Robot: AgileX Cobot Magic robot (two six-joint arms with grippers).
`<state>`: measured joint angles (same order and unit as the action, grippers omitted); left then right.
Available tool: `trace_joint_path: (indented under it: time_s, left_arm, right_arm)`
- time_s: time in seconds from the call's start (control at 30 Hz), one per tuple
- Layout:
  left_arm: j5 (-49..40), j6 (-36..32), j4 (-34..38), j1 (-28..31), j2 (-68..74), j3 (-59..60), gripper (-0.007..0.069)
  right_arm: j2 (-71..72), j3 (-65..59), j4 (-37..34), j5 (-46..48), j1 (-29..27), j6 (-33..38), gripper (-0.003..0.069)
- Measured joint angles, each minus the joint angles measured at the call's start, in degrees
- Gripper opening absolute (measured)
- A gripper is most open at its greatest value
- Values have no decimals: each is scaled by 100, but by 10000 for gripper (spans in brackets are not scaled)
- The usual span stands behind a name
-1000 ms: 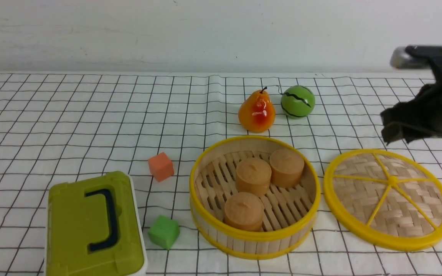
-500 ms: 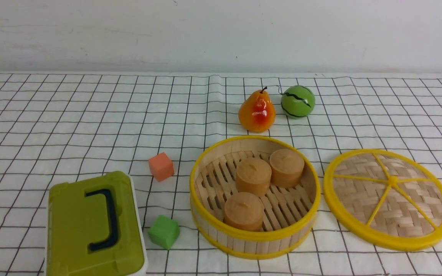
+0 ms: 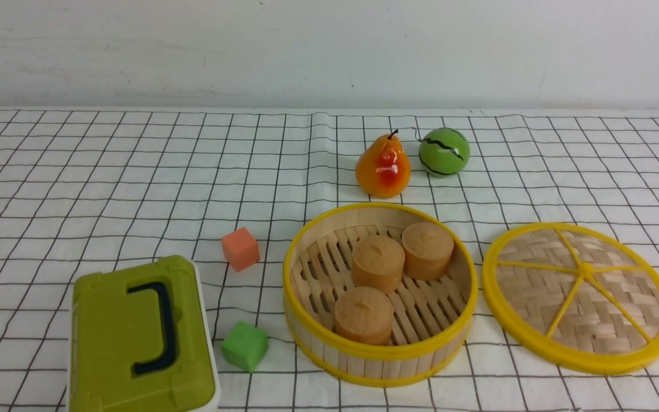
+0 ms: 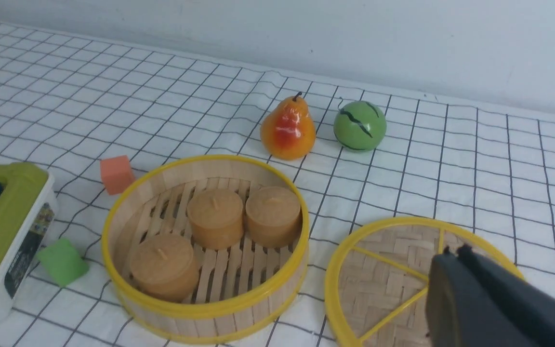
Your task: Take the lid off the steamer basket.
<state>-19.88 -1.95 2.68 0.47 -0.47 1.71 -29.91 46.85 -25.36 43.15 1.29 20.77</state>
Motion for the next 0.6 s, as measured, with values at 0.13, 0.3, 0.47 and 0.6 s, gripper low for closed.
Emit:
trace_joint_path:
  time_s: [0.13, 0.3, 0.47, 0.6]
  left_arm:
    - [0, 0, 0, 0, 0, 0, 239]
    - [0, 0, 0, 0, 0, 0, 239]
    - [0, 0, 0, 0, 0, 0, 239]
    - [0, 0, 0, 0, 0, 0, 239]
  right_arm:
    - [11, -2, 0, 163, 0, 7, -18]
    - [11, -34, 25, 152, 0, 7, -15]
    - [323, -733, 384, -888, -4, 7, -15]
    - [1043, -2012, 901, -2245, -11, -358, -15]
